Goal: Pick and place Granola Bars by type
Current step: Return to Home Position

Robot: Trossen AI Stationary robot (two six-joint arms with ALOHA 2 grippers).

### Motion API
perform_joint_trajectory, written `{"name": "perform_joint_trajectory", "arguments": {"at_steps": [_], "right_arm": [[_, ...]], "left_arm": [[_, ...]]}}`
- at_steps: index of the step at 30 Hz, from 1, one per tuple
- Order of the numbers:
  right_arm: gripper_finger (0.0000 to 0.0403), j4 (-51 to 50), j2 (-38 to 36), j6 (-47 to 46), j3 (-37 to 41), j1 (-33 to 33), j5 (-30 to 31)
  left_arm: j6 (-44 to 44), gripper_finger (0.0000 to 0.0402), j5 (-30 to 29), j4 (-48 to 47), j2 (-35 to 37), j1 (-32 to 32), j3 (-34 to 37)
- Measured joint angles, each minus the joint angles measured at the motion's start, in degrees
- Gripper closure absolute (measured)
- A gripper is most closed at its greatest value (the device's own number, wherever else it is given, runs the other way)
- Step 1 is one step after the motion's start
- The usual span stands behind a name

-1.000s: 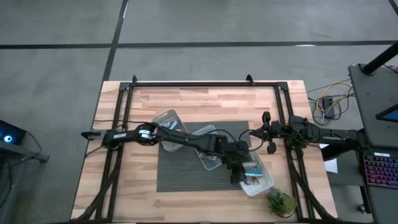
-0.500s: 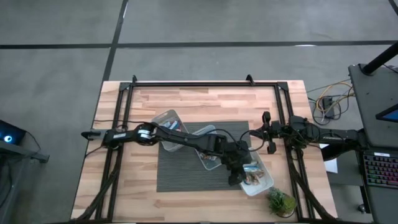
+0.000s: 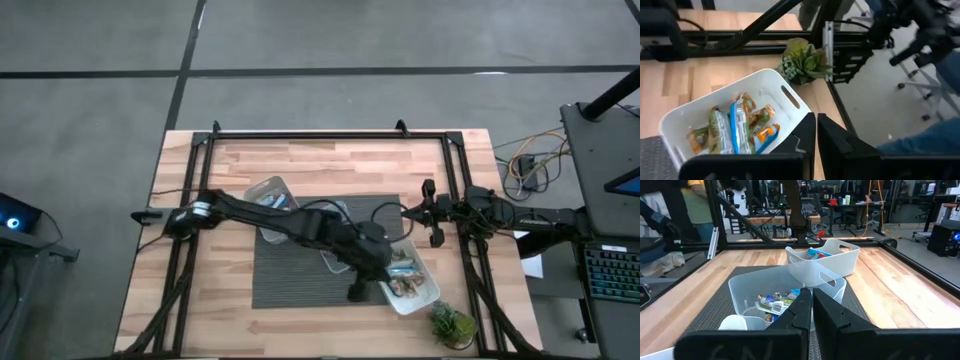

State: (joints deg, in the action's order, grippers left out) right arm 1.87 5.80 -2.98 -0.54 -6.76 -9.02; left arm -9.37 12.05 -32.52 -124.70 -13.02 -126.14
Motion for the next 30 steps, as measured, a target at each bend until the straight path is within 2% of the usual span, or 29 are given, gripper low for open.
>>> {"name": "perform_joint_trajectory", "arguments": {"at_steps": [4,15,19,22,30], "right_arm": [[0.0394,0.0,0.1,0.0,0.0,0.0,0.0],[0.0394,0.0,0.2,0.1,0.0,0.0,0.0],[0.0394,0.0,0.2,0.0,0.0,0.0,0.0],[0.0394,0.0,0.2,0.0,0.0,0.0,0.0],[0.0394,0.0,0.2,0.1,0.0,0.0,0.0]], "left_arm": [[3.3,0.0401,-1.0,0.6,8.6,-0.2,9.6],[3.8,0.0401,-7.8,18.9,36.9,0.8,49.9],[3.7,0.0401,-11.2,19.1,46.1,1.3,60.3],[3.4,0.0401,-11.4,19.1,52.7,1.3,66.9],[8.0,0.0401,-14.8,29.5,67.2,3.1,82.2]]}}
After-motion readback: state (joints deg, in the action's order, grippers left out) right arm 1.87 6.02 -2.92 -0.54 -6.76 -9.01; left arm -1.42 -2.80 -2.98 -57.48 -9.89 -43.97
